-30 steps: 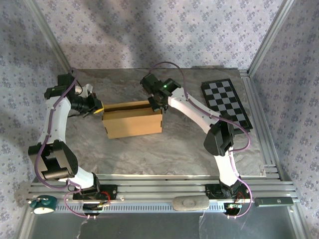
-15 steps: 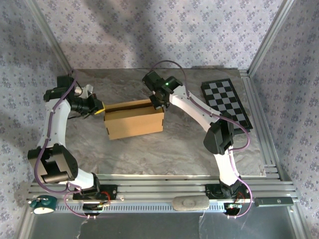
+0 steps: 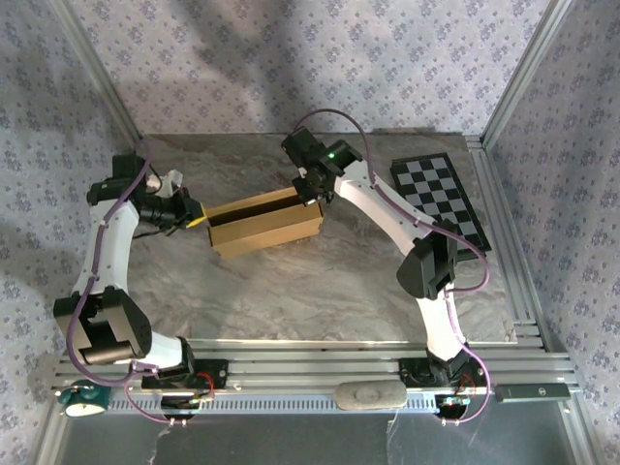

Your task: Fold the paper box

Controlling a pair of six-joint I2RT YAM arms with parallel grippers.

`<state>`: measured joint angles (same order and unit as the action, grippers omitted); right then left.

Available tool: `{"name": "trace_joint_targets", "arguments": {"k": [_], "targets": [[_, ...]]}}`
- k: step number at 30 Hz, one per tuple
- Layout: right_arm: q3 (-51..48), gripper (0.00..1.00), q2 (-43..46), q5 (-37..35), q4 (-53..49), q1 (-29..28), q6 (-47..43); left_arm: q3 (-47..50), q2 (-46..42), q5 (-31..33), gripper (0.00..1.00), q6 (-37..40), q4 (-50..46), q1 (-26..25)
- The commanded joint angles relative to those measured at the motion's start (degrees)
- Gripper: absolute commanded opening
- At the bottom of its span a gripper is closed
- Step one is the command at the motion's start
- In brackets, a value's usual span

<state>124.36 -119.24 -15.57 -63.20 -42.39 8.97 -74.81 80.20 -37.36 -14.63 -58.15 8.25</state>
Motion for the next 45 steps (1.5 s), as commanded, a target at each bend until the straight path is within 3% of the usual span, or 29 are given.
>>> {"name": "trace_joint_targets", "arguments": {"k": [1,20,25,32,37,42,45], "targets": [[-2.50,0.00,0.00,4.04,1.82,-2.04,0.54,2.27,-1.67,-5.15,0.00,-0.13,0.99,-0.97],[-11.24,0.00,3.29,2.18,6.16,-4.10,6.66,6.43,-3.22,-5.14,0.00,-0.48,3.38,-0.95],[-11.33,0.22,5.02,1.43,6.71,-3.90,7.17,6.26,-3.16,-4.31,0.00,-0.33,3.22,-0.98],[-14.78,0.39,13.16,2.56,11.09,-2.18,11.79,6.46,-3.06,-3.57,0.00,0.04,2.93,-0.99],[-27.16,0.57,24.38,3.59,19.92,-2.31,18.48,6.34,-3.16,-3.41,0.00,0.13,2.93,-1.01],[-44.43,0.55,38.72,-0.18,28.19,-5.34,31.59,6.21,-3.34,-3.33,0.00,0.38,2.61,-0.99],[-59.49,0.51,46.01,1.38,39.87,-8.95,42.85,6.43,-3.30,-3.37,0.00,0.31,2.82,-0.97]]}}
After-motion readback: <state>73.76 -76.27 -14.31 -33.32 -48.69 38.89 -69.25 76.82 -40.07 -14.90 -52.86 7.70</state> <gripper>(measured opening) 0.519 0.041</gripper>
